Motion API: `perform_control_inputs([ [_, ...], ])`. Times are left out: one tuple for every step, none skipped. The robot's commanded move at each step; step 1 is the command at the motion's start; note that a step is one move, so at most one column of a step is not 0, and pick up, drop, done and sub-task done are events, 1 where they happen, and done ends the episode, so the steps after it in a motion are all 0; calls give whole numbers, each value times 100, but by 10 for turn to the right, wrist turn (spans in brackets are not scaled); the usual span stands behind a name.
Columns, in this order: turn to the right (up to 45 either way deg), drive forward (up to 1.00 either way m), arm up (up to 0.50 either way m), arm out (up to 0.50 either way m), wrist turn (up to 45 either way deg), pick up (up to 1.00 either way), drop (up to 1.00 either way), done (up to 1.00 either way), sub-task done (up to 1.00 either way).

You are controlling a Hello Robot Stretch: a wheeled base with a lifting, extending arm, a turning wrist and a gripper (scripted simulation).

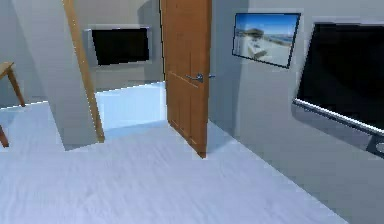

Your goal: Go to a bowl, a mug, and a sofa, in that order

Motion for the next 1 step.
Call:
perform_control_inputs([
  [-150, 0, 0, 0, 0, 0, 0, 0, 0],
])
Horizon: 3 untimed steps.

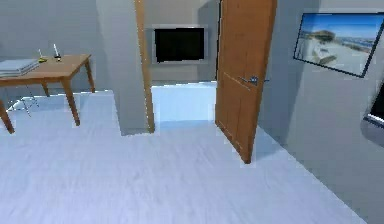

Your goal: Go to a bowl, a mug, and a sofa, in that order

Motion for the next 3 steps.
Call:
perform_control_inputs([
  [0, 100, 0, 0, 0, 0, 0, 0, 0],
  [0, 100, 0, 0, 0, 0, 0, 0, 0],
  [-60, 0, 0, 0, 0, 0, 0, 0, 0],
])
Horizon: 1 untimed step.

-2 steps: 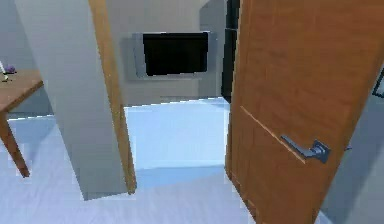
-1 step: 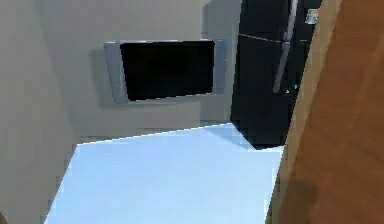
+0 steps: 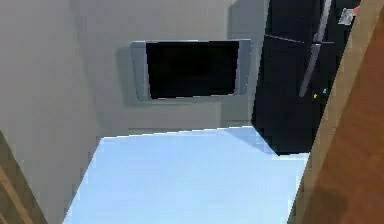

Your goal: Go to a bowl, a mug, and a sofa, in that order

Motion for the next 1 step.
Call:
perform_control_inputs([
  [0, 60, 0, 0, 0, 0, 0, 0, 0],
])
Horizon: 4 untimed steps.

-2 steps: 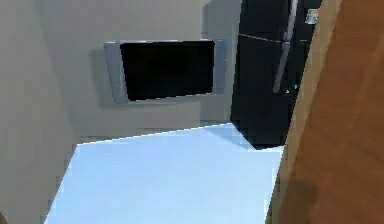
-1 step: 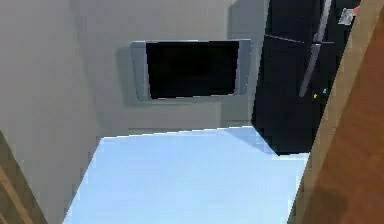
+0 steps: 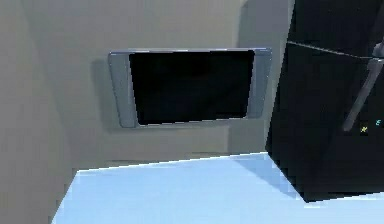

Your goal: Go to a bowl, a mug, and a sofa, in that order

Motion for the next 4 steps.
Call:
perform_control_inputs([
  [-90, 0, 0, 0, 0, 0, 0, 0, 0],
  [0, 30, 0, 0, 0, 0, 0, 0, 0],
  [450, 0, 0, 0, 0, 0, 0, 0, 0],
  [450, 0, 0, 0, 0, 0, 0, 0, 0],
])
